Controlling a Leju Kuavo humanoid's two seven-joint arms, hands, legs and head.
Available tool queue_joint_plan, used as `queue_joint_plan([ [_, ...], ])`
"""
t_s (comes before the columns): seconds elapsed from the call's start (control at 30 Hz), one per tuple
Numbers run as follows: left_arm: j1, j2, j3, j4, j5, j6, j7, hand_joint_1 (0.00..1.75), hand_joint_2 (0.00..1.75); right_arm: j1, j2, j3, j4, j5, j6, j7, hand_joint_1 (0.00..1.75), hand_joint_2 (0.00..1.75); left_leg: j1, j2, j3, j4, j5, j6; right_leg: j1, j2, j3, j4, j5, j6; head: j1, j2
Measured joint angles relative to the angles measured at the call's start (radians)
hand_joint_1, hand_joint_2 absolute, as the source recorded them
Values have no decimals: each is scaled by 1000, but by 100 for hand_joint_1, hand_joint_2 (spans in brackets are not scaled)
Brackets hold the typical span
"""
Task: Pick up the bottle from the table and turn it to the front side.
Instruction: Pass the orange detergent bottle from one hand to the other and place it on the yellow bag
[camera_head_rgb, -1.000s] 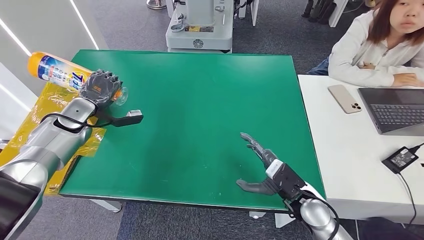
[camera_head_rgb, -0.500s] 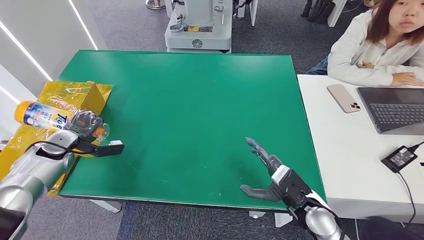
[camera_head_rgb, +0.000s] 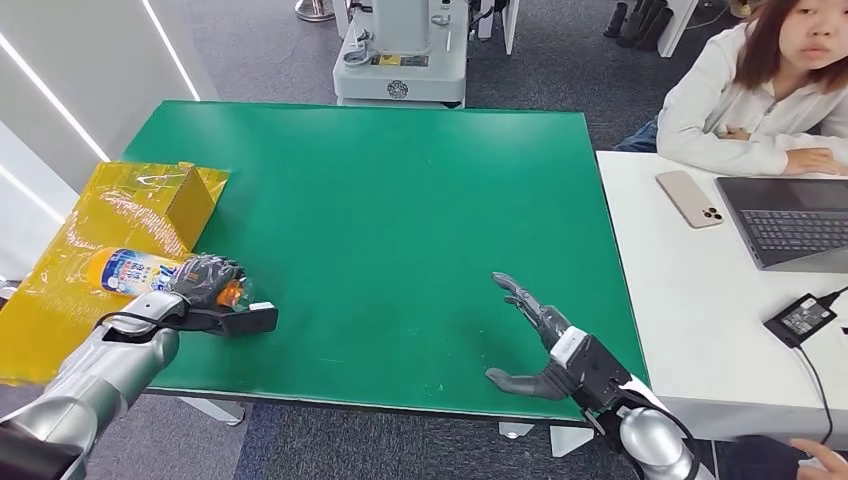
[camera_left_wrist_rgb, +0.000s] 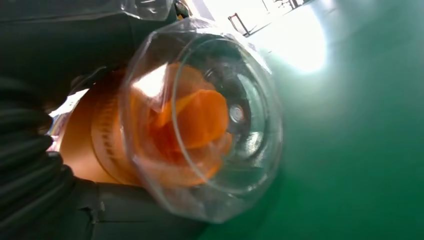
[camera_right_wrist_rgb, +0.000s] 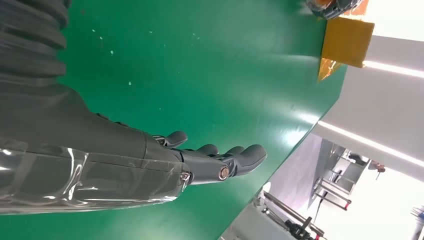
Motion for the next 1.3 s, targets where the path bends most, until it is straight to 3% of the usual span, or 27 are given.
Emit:
queue_joint_plan([
  [0.47, 17, -49, 89, 0, 30, 127, 10, 0, 175, -77, 2, 56, 30, -7, 1, 16, 0, 175, 0, 0, 1, 0, 1, 0, 0, 0, 0, 1, 0, 0, 0, 0],
  [0.67, 21, -97, 171, -2, 135, 235, 17, 0, 175, -87, 5, 76, 39, -26, -18, 30, 0, 175, 0, 0, 0, 0, 1, 0, 0, 0, 0, 0, 0, 0, 0, 0],
  [0.83, 26, -142, 287, -40, 332, 324, -92, 0, 175, -92, 7, 86, 54, -37, -32, 27, 0, 175, 0, 0, 0, 0, 1, 0, 0, 0, 0, 0, 0, 0, 0, 0],
  [1.0, 67, -179, 418, -272, 753, 326, -289, 0, 175, -94, 9, 91, 88, -68, -60, -26, 0, 175, 0, 1, 0, 0, 0, 0, 0, 1, -1, 0, 0, 0, 0, 0],
  [1.1, 109, -178, 432, -486, 900, 341, -288, 0, 175, -94, 11, 89, 103, -79, -74, -47, 0, 175, 0, 1, -1, 0, 0, 0, 0, 1, -1, 0, 0, 0, 0, 0],
  [1.3, 186, -166, 414, -799, 992, 341, -309, 0, 175, -65, 17, 66, 106, -85, -101, -81, 0, 175, 0, 0, -1, 0, 0, 0, 0, 1, -1, 0, 0, 0, 0, 0],
])
